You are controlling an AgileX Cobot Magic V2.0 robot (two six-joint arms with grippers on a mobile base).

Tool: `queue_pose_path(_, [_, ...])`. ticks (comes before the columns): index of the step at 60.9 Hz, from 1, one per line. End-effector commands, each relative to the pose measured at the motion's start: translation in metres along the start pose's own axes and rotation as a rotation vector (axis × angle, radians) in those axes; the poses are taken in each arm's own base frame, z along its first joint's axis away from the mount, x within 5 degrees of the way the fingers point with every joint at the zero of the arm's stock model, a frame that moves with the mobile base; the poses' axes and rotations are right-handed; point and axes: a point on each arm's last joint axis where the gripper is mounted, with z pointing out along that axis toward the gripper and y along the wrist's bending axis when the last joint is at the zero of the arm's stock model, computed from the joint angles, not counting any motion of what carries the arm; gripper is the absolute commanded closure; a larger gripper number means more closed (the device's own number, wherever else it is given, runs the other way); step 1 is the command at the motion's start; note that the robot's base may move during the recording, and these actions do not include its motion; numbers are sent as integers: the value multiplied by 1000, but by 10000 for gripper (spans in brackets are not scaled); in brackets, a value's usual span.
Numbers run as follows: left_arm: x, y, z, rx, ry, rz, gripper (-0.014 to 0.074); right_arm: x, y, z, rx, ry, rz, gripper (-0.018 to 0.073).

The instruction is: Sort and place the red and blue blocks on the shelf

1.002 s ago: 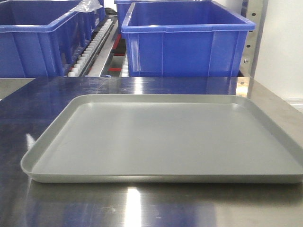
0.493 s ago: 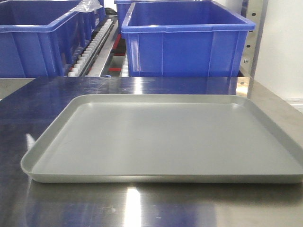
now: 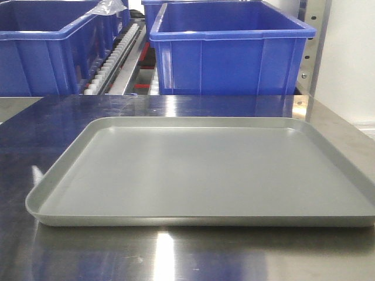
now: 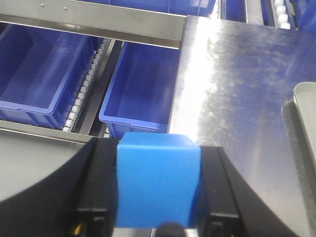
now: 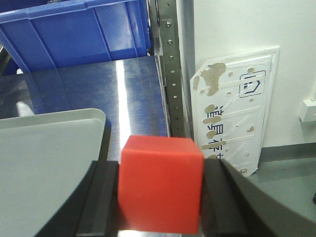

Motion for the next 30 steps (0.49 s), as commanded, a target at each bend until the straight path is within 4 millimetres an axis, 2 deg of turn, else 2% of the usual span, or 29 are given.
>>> queue_pose_path(1, [-15,-4,-4,36,-95,10,474,-16,4,-2,-23,-106,-21,507])
queue_pose_path(30, [-15,-4,-4,36,-95,10,474,-16,4,-2,-23,-106,-21,507])
